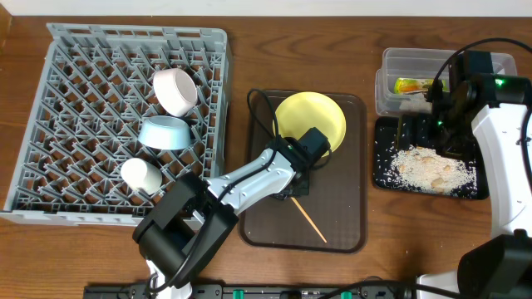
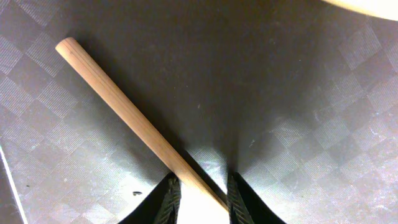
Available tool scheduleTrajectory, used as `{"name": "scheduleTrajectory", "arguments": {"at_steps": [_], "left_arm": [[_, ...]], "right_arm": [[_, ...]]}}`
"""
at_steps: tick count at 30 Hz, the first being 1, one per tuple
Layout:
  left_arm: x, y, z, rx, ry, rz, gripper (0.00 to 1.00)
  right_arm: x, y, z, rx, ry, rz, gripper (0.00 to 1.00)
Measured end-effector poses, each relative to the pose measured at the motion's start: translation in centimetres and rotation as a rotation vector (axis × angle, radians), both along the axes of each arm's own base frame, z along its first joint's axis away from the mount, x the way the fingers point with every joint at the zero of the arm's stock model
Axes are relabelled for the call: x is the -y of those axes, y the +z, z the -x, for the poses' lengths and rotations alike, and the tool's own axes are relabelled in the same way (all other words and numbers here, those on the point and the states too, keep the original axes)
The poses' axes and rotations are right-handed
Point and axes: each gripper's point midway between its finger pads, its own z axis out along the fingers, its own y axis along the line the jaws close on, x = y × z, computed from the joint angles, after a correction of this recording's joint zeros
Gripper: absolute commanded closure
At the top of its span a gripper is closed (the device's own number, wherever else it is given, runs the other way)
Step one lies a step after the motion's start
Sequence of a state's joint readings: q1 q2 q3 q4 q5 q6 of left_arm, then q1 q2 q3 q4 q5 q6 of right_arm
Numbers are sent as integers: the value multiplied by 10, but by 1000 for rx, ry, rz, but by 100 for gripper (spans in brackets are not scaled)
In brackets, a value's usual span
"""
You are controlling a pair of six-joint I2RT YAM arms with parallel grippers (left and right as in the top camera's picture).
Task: Sort waste into correct bins and load items into the dishwasher
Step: 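Return the left gripper to the tray and grasp the second chopstick, then insert the second chopstick into the rack with the left gripper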
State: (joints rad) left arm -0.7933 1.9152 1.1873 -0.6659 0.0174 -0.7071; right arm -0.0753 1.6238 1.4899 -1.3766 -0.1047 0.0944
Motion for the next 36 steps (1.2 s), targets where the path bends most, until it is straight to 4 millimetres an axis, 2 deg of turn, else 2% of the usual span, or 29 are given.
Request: {"name": "scheduleTrajectory", "arguments": {"at_steps": [4,5,7,11,17,20,24,28,29,30,34,36], "left_arm": [[-2,0,-2,-2,10,1,81],[-3,0,-3,-2,15,2,87],[-7,0,-7,-1,35,2,92],[-20,1,-23,12,98,6,92],[-32,2,-30,3,97,2,92],[-41,10,-33,7,74,-1,92],[-50,49,-47,93,39,51,92],[-63,110,-65,246,20,128,92],[-77,139,-74,323,18,150,92],[-86,150,-79,357,18,153,92],[-127,176,-94,452,20,126,92],[-149,180,-101,477,15,92,92]], "right_arm": [[0,0,0,0,0,0,1],[0,0,0,-1,0,0,1],[0,0,0,-1,0,0,1],[0,0,0,-2,0,0,1],[0,0,1,-3,0,0,1],[0,0,1,-3,0,0,1],[0,0,1,-3,0,0,1],[0,0,1,-3,0,0,1],[0,0,1,-3,0,0,1],[0,0,1,-4,0,0,1],[0,0,2,-6,0,0,1],[0,0,2,-7,0,-1,1]]}}
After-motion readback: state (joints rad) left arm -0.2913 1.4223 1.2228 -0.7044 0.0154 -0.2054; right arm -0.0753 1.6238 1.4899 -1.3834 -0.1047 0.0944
